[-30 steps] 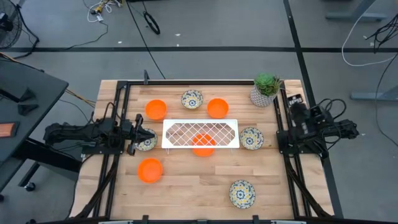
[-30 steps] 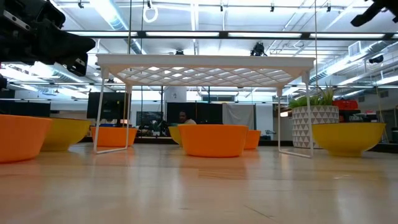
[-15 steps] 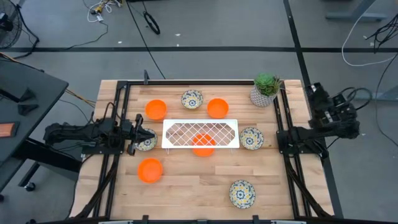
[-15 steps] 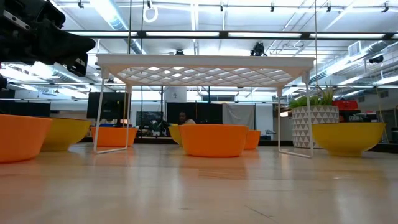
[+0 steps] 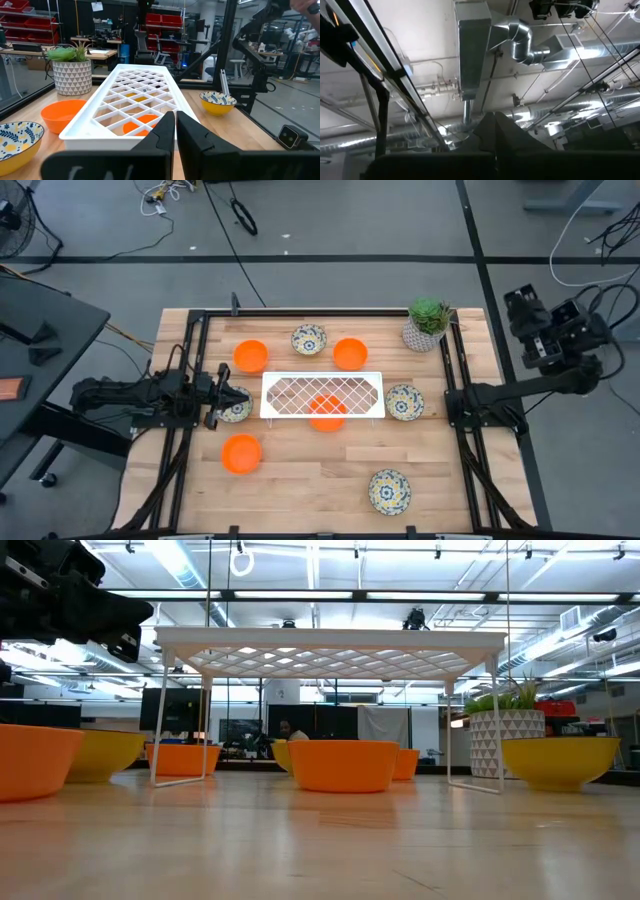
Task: Pick & Place Mini bowls
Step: Put the white patterned bowl on the shelf
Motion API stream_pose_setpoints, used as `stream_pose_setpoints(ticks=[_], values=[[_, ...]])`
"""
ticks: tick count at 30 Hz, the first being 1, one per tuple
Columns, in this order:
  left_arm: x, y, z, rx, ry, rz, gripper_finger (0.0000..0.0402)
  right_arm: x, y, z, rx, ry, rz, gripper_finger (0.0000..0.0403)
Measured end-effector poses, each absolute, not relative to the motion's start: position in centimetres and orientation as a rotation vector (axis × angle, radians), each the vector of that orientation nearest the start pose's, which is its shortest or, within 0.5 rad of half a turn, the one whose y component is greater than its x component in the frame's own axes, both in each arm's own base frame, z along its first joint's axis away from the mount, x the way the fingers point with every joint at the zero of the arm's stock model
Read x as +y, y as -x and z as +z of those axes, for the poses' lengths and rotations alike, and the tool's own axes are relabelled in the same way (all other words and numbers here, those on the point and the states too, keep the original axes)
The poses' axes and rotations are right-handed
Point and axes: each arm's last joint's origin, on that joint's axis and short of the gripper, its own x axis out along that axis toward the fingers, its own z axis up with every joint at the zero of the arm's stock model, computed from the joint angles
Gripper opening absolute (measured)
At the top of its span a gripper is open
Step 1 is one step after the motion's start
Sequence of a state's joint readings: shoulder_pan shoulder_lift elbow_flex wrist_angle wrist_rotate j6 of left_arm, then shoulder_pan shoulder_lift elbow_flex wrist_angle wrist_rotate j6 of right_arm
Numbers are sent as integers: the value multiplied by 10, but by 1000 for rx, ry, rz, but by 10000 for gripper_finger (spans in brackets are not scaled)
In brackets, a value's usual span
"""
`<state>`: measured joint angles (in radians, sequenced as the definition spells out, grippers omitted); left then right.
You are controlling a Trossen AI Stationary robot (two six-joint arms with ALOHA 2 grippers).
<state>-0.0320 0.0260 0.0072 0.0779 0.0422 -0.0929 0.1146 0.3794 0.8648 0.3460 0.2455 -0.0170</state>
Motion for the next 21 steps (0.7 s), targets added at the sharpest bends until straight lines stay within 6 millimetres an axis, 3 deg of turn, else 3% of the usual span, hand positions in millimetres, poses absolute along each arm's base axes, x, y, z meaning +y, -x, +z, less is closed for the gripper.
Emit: stream_pose_setpoints(ticks=[14, 21], values=[[-4, -99, 172, -56, 92, -77, 23, 1, -73, 496, -733, -64, -149, 0], [-4, -99, 172, -56, 92, -77, 23, 3, -86, 522, -706, -46, -154, 0]])
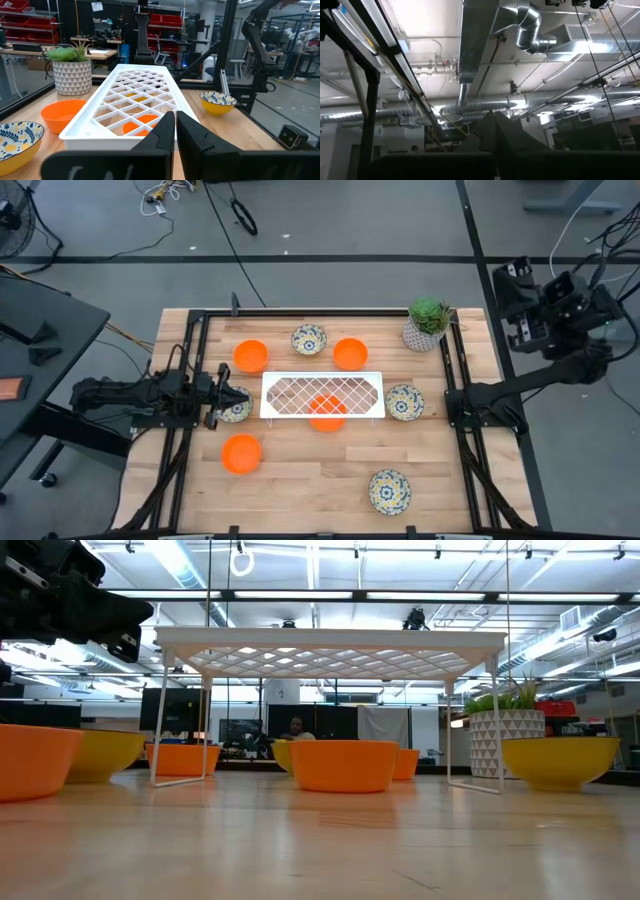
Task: Pick & Place Mini bowls
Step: Put the white patterned bowl on the shelf
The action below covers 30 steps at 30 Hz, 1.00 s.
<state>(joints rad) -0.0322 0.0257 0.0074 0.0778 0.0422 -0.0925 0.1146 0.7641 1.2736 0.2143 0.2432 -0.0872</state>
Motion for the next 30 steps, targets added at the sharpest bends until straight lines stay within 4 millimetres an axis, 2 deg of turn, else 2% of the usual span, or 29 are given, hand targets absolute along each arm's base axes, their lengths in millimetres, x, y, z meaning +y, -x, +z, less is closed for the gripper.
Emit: stream_pose_setpoints(ticks=[6, 14, 30], values=[[-4, -99, 171, -56, 92, -77, 23, 4, -93, 537, -616, -28, -151, 0], [-4, -99, 171, -55, 92, -77, 23, 4, -92, 544, -426, 8, -144, 0], [-4, -99, 172, -56, 92, -77, 23, 6, -91, 520, -58, 79, -51, 0]])
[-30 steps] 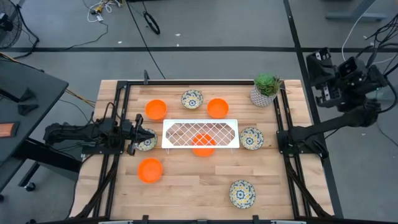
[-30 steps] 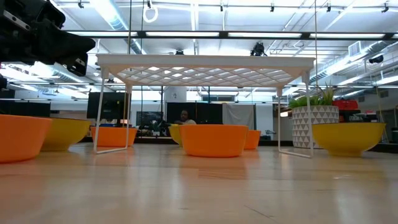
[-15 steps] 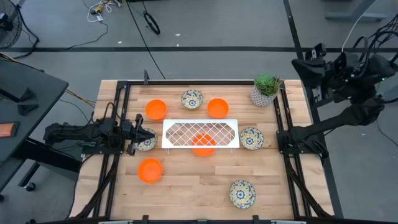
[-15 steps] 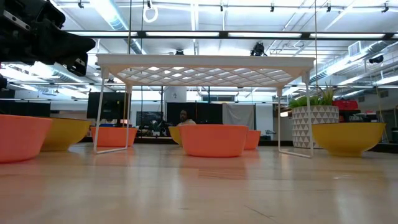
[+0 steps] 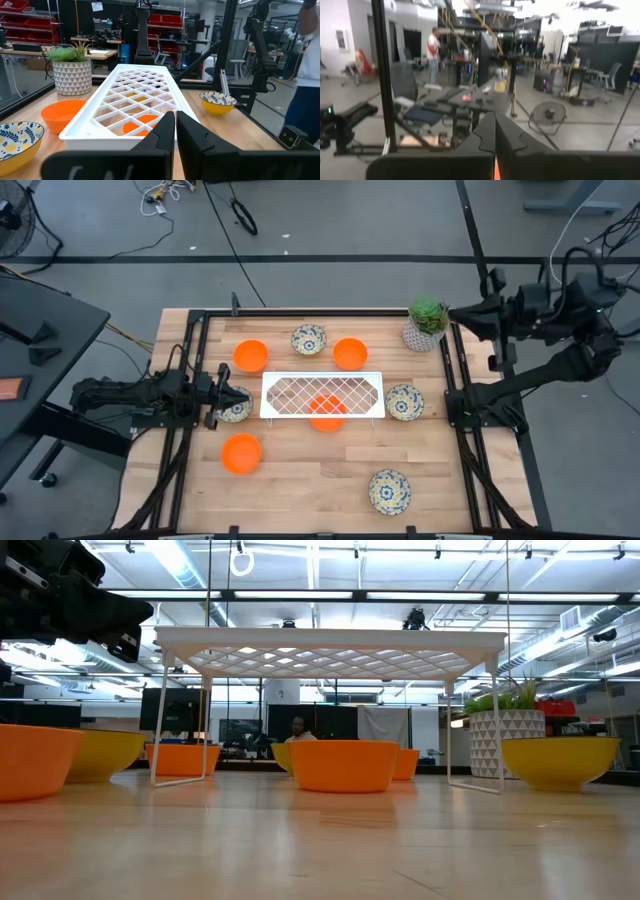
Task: Pick & Place Mini bowls
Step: Put the white patterned bowl on the shelf
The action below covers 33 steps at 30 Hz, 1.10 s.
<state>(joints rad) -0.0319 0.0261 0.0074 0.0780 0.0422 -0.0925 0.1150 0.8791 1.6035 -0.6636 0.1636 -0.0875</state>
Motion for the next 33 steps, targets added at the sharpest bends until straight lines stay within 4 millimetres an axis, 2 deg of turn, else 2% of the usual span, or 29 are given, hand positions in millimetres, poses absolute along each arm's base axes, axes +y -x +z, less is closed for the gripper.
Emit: stream_pose_setpoints(ticks=[10, 22, 33], values=[[-4, -99, 171, -56, 92, -77, 23, 6, -90, 498, 163, 82, -44, 0], [-4, -99, 172, -56, 93, -77, 23, -2, -101, 469, 493, 34, -90, 0], [-4, -99, 172, -56, 93, -76, 23, -7, -95, 450, 727, -33, -39, 0]])
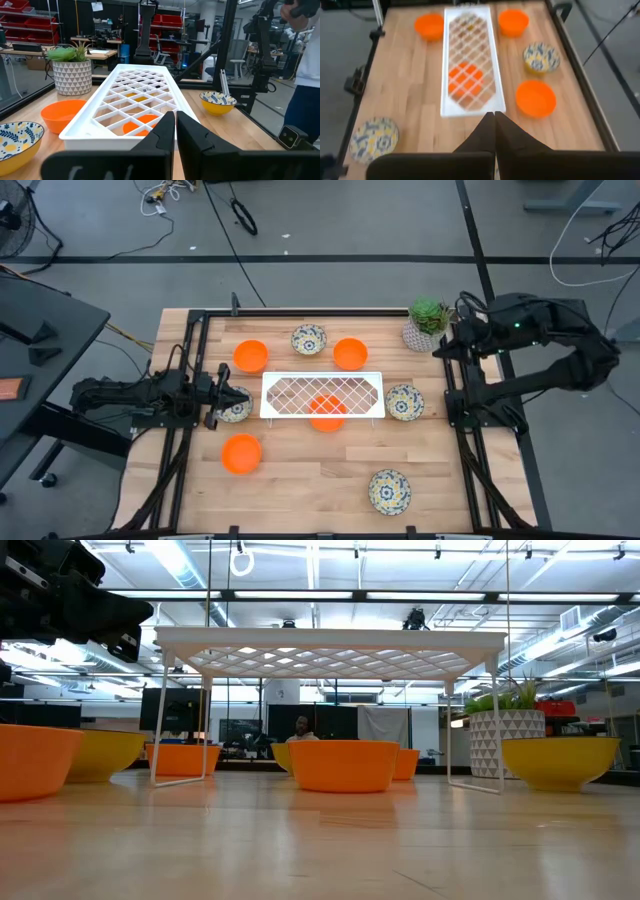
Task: Pick & Place Mini bowls
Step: Put the white patterned bowl on the shelf
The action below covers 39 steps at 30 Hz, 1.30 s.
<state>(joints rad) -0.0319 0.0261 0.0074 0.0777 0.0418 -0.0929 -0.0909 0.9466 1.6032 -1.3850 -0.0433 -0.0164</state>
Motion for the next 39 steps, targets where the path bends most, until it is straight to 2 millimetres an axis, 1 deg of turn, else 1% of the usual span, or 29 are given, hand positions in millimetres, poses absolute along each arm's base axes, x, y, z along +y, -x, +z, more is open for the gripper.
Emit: stream_pose_setpoints(ticks=[6, 13, 22, 27, 31, 39], values=[[-4, -99, 171, -56, 92, -77, 23, -10, -88, 443, 831, -35, -58, 0], [-4, -99, 171, -55, 93, -77, 23, -9, -79, 438, 907, -46, -63, 0], [-4, -99, 171, -55, 92, -77, 23, -5, -68, 440, 867, -105, -1, 0], [-4, -99, 171, -56, 92, -77, 23, -4, -61, 441, 845, -105, 4, 0], [-4, -99, 171, -55, 92, -77, 23, -4, -59, 441, 840, -103, 5, 0], [-4, -99, 171, -55, 92, -77, 23, -2, -55, 424, 886, -91, 28, 0]])
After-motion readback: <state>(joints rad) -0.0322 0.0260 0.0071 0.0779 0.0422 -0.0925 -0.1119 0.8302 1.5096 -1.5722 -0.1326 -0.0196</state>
